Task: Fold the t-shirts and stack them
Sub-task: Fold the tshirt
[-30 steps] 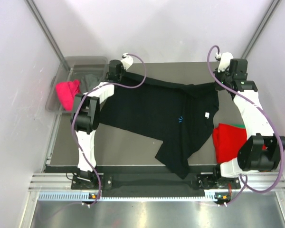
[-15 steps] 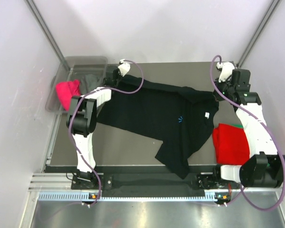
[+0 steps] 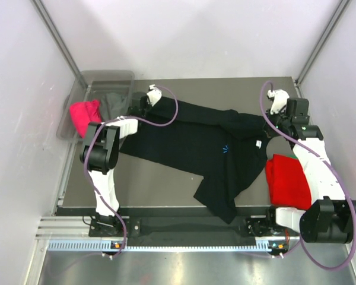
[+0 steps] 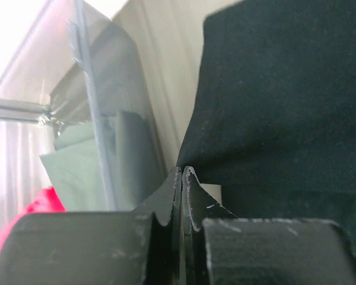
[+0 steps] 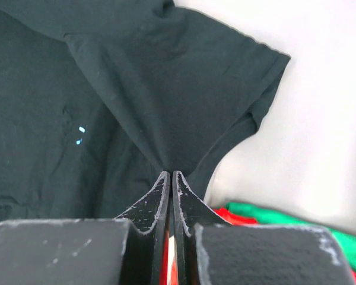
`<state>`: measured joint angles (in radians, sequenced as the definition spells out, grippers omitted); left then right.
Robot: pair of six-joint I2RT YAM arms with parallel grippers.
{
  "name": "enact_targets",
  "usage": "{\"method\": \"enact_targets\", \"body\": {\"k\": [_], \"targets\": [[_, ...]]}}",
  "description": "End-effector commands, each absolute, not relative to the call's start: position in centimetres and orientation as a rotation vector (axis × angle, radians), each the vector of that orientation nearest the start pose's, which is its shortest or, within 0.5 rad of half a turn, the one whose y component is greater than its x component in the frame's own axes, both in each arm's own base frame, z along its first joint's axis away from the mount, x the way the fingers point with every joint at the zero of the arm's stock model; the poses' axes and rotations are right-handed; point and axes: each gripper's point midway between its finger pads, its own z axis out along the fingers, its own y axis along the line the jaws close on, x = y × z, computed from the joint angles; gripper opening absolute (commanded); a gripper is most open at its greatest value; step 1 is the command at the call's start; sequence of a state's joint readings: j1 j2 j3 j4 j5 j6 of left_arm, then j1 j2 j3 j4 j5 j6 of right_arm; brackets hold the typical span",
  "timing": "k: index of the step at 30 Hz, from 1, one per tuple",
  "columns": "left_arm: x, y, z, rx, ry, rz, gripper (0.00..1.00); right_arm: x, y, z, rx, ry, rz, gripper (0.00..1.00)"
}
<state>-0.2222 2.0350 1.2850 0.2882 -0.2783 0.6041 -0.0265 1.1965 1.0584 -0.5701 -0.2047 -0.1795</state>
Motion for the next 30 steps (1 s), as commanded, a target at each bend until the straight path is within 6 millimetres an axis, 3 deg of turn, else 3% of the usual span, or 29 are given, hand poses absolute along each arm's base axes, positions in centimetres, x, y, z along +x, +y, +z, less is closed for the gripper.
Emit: {"method": "enact_targets", "body": {"k": [1,10,14,17,19,23,26,29,30], "targets": [[55.6,-4.8,12.9,0.582,1.861,0.527,0.0,33.7,2.3,20.8,-0.289,2.182,0.127,0.0],[53.3,-4.7,9.4,0.612,1.97,0.489,0.0,33.6,2.6,20.6,-0.29,2.182,0.151,0.0],[53.1,-4.7,10.2,0.577,1.959,0.474,0.2,33.5,2.7,20.0,-0.296,2.189,0.157,0.0],[53.3,-5.1,12.7,0.528,1.91,0.448,0.43,33.6,2.7,19.6,-0.294,2.2,0.165,0.0],[53.2,-5.7,14.1,0.501,1.894,0.415,0.47,33.8,2.9,19.3,-0.301,2.206,0.173,0.0],[52.7,-8.1,14.7,0.504,1.876,0.358,0.47,33.9,2.9,19.1,-0.3,2.213,0.182,0.0],[52.7,-10.4,12.6,0.556,1.909,0.304,0.38,34.4,2.9,18.7,-0.302,2.224,0.179,0.0],[53.2,-11.3,10.9,0.561,1.959,0.292,0.26,35.5,2.6,18.3,-0.31,2.236,0.16,0.0],[53.3,-11.6,10.9,0.54,1.97,0.271,0.26,36.0,2.3,17.4,-0.308,2.266,0.153,0.0]]}}
